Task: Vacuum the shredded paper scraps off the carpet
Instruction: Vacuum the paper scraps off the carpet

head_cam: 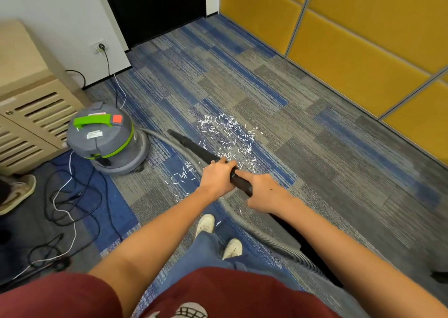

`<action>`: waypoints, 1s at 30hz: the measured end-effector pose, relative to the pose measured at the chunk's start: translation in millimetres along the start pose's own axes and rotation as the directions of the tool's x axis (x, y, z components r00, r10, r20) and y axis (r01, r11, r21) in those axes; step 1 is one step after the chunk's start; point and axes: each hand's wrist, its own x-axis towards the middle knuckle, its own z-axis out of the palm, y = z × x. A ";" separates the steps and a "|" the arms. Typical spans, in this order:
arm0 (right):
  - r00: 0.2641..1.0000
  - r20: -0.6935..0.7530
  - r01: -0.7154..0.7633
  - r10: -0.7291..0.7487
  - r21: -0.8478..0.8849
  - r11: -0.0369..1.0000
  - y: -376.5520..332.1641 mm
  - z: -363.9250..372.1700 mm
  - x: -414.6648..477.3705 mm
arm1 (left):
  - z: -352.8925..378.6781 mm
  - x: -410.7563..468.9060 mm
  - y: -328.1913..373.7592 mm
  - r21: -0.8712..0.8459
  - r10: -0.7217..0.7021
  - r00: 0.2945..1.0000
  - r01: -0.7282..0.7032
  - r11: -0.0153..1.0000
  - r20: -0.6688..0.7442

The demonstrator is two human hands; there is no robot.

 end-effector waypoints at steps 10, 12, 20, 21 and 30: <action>0.997 0.060 0.060 -0.057 -0.059 0.996 -22.3 22.7 6.1 | 12.7 -25.9 -23.1 -0.109 -0.109 0.994 0.112 0.988 0.027; 0.996 0.065 0.057 -0.053 -0.066 0.996 -28.8 26.5 11.9 | 14.8 -24.8 -29.8 -0.159 -0.119 0.992 0.125 0.979 0.045; 0.997 0.074 -0.004 0.008 -0.057 0.998 -33.9 21.8 28.4 | 19.3 -7.4 -37.4 -0.263 -0.105 0.992 0.119 0.957 0.067; 0.997 0.071 -0.008 0.012 -0.054 0.999 -34.3 19.8 30.1 | 18.7 -4.9 -38.1 -0.271 -0.105 0.993 0.116 0.955 0.057; 0.997 0.067 -0.044 0.045 -0.016 0.999 -45.5 -0.6 50.6 | 0.0 20.0 -46.2 -0.309 -0.049 0.996 0.070 0.949 0.077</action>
